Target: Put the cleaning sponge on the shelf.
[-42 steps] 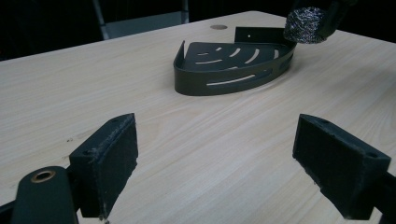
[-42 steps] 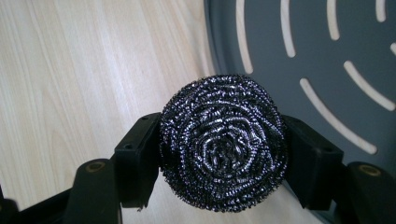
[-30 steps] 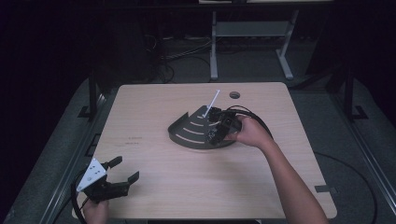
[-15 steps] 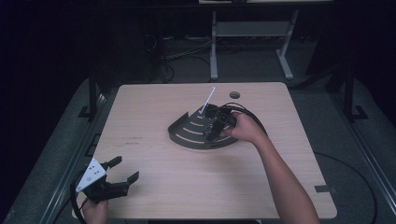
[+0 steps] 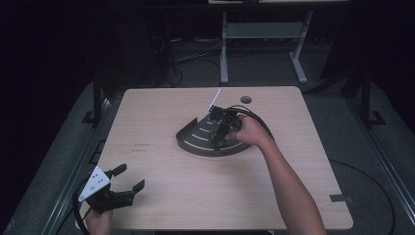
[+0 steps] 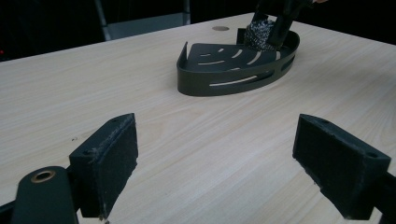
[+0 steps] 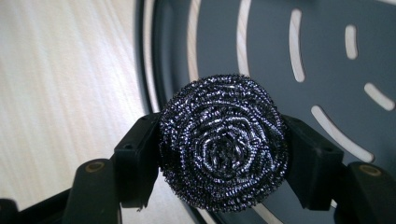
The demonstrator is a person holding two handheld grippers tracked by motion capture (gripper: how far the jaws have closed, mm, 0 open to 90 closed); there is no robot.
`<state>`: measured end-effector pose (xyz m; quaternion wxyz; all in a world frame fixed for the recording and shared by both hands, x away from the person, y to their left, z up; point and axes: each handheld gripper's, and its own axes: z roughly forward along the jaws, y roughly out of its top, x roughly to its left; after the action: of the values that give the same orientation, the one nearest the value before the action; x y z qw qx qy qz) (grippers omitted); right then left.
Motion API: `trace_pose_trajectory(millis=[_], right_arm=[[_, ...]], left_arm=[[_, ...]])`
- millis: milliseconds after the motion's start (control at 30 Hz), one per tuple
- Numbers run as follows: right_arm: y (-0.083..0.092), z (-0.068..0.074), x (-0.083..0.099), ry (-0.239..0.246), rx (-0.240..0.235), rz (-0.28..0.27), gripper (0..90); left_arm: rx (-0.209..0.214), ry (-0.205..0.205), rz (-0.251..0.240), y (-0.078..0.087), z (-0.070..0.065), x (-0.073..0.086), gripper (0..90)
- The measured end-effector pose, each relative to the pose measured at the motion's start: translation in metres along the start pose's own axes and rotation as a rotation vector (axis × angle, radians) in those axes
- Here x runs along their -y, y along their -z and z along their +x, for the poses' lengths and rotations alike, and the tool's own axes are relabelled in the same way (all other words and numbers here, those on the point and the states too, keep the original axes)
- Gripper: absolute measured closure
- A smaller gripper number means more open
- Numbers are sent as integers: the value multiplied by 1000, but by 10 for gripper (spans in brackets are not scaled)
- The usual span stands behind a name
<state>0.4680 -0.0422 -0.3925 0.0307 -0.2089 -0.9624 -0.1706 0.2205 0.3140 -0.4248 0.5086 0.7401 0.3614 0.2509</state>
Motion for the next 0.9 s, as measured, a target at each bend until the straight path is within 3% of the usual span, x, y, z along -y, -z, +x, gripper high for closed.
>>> trace_pose_trajectory(millis=[333, 900], right_arm=[[-18, -12, 0, -43, 13, 40, 335], [-36, -20, -2, -67, 12, 35, 332]], left_arm=[[1, -2, 3, -1, -1, 0, 135], [-2, -2, 3, 0, 0, 0, 135]])
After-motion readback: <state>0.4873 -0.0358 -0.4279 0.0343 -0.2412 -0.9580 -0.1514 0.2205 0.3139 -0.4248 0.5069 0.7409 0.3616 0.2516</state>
